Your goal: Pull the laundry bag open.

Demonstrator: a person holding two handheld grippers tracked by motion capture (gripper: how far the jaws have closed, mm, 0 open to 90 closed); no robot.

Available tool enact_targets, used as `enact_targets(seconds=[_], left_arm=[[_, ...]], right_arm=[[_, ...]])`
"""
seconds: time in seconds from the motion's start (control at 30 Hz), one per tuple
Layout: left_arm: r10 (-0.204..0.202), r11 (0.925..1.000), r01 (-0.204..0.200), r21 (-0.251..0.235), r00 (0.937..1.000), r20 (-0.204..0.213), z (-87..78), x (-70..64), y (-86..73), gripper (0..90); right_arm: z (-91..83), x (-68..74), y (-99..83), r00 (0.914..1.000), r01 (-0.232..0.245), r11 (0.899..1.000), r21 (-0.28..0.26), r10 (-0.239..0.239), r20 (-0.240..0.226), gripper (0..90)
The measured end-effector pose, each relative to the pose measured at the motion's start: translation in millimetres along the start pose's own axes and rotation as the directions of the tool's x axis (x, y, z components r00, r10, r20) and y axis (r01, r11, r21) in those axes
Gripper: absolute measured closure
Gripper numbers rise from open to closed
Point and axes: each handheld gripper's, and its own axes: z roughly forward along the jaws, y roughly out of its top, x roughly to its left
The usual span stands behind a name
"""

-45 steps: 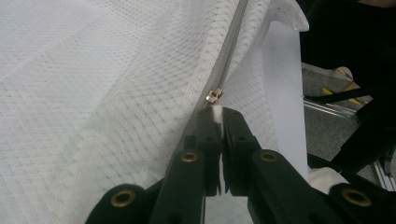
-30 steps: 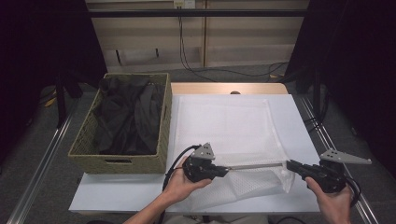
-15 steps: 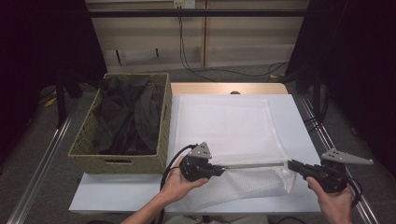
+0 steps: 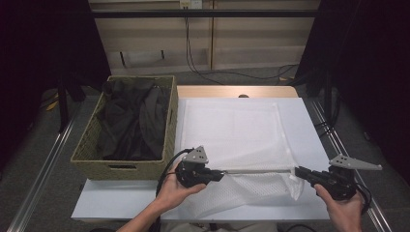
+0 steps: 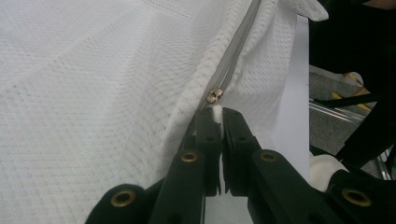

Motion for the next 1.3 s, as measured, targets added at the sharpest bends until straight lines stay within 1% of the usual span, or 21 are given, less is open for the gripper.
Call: enact_targets(seconds=[0.07, 0.13, 0.23, 0.37, 0.47, 0.53, 0.6, 0.63, 0.67, 0.73, 0.8, 0.83, 0.87, 1.0, 1.03, 1.07, 1.1, 1.13, 1.17, 1.23, 1.3], left_arm=[[0.002, 1.0000, -0.002, -0.002, 1.0000, 0.009, 1.0, -0.3, -1.3, 86.7], [0.003, 1.0000, -0.003, 0.008, 1.0000, 0.003, 0.9, -0.2, -2.6, 86.7], [-0.007, 1.0000, 0.008, -0.004, 1.0000, 0.004, 0.2, -0.1, -3.9, 86.7], [-0.008, 0.9999, 0.008, 0.007, 1.0000, 0.000, -1.8, 0.6, -4.6, 86.7], [-0.032, 0.9995, 0.032, 0.000, 0.9995, -0.006, -5.0, 2.8, -6.1, 86.7], [-0.040, 0.9991, 0.040, -0.009, 0.9991, 0.009, -8.7, 3.1, -6.9, 86.7], [-0.024, 0.9997, 0.024, 0.000, 0.9997, 0.004, -11.7, 0.7, -6.9, 86.7], [-0.024, 0.9997, 0.024, 0.004, 0.9997, 0.006, -12.5, 0.8, -7.2, 86.7], [-0.030, 0.9995, 0.030, 0.005, 0.9995, 0.010, -13.6, 1.6, -8.2, 86.7], [-0.029, 0.9995, 0.029, 0.010, 0.9996, -0.001, -17.5, 2.6, -10.9, 86.7], [-0.035, 0.9993, 0.035, 0.008, 0.9994, -0.001, -21.4, 4.2, -13.6, 86.7], [-0.039, 0.9992, 0.039, -0.001, 0.9992, 0.004, -22.2, 4.8, -14.9, 86.7], [-0.034, 0.9994, 0.034, 0.000, 0.9994, -0.006, -22.3, 5.5, -16.2, 86.6], [-0.036, 0.9993, 0.036, 0.012, 0.9993, 0.002, -22.5, 5.3, -17.4, 86.7], [-0.043, 0.9991, 0.043, 0.004, 0.9990, 0.010, -22.6, 5.3, -18.4, 86.7], [-0.050, 0.9987, 0.050, 0.005, 0.9987, 0.010, -23.4, 5.1, -19.4, 86.7], [-0.048, 0.9988, 0.048, 0.012, 0.9988, 0.006, -24.9, 5.0, -19.9, 86.7], [-0.052, 0.9987, 0.052, 0.002, 0.9986, 0.007, -26.3, 4.9, -21.1, 86.6], [-0.049, 0.9988, 0.049, 0.005, 0.9988, 0.002, -27.7, 5.1, -21.4, 86.7], [-0.053, 0.9986, 0.053, 0.002, 0.9986, 0.002, -29.3, 4.5, -22.0, 86.6], [-0.049, 0.9988, 0.049, 0.004, 0.9988, 0.003, -30.5, 4.2, -22.0, 86.7]], right_arm=[[-0.5, -1.8, -0.4, 1.0000, 0.003, 1.000, -0.002, -0.003, 0.001, 87.4], [-1.2, -3.1, -1.0, 1.0000, -0.001, 1.000, 0.001, 0.001, 0.006, 87.4], [-1.3, -5.5, -1.9, 0.9998, -0.004, 1.000, 0.008, 0.004, 0.018, 87.4], [-1.4, -5.9, -2.6, 0.9999, -0.005, 1.000, 0.011, 0.005, 0.017, 87.3], [-0.9, -6.0, -2.0, 0.9998, -0.008, 1.000, 0.008, 0.008, 0.015, 87.3], [-1.1, -6.4, -1.6, 0.9999, -0.007, 1.000, 0.006, 0.007, 0.015, 87.4], [-0.7, -6.2, -1.8, 0.9998, -0.011, 1.000, 0.007, 0.011, 0.019, 87.4], [-0.7, -5.8, -2.0, 0.9998, -0.016, 1.000, 0.009, 0.016, 0.016, 87.4], [-0.7, -5.7, -1.9, 0.9998, -0.015, 1.000, 0.010, 0.015, 0.013, 87.3], [-0.8, -4.5, -1.6, 0.9999, -0.008, 1.000, 0.012, 0.008, 0.014, 87.3], [-0.9, -3.4, -1.2, 0.9999, -0.004, 1.000, 0.010, 0.004, 0.013, 87.3], [-0.5, -3.3, -1.2, 0.9999, -0.003, 1.000, 0.012, 0.003, 0.010, 87.3], [0.2, -2.8, -1.2, 0.9999, -0.007, 1.000, 0.012, 0.007, 0.011, 87.3], [0.7, -2.6, -1.0, 0.9999, -0.002, 1.000, 0.012, 0.002, 0.013, 87.3], [0.4, -3.4, -1.1, 0.9998, 0.001, 1.000, 0.011, -0.001, 0.018, 87.3], [0.2, -3.5, -1.3, 0.9999, -0.008, 1.000, 0.015, 0.008, 0.011, 87.3], [0.0, -4.2, -1.7, 0.9999, -0.006, 1.000, 0.015, 0.005, 0.014, 87.3], [0.0, -4.7, -1.9, 1.0000, -0.006, 1.000, 0.015, 0.006, 0.008, 87.3], [0.0, -5.0, -2.2, 0.9999, -0.009, 1.000, 0.017, 0.009, 0.007, 87.3], [-0.3, -4.5, -2.7, 1.0000, -0.007, 1.000, 0.019, 0.007, 0.000, 87.4], [-0.8, -3.2, -2.4, 1.0000, 0.005, 1.000, 0.023, -0.005, 0.007, 87.3]])
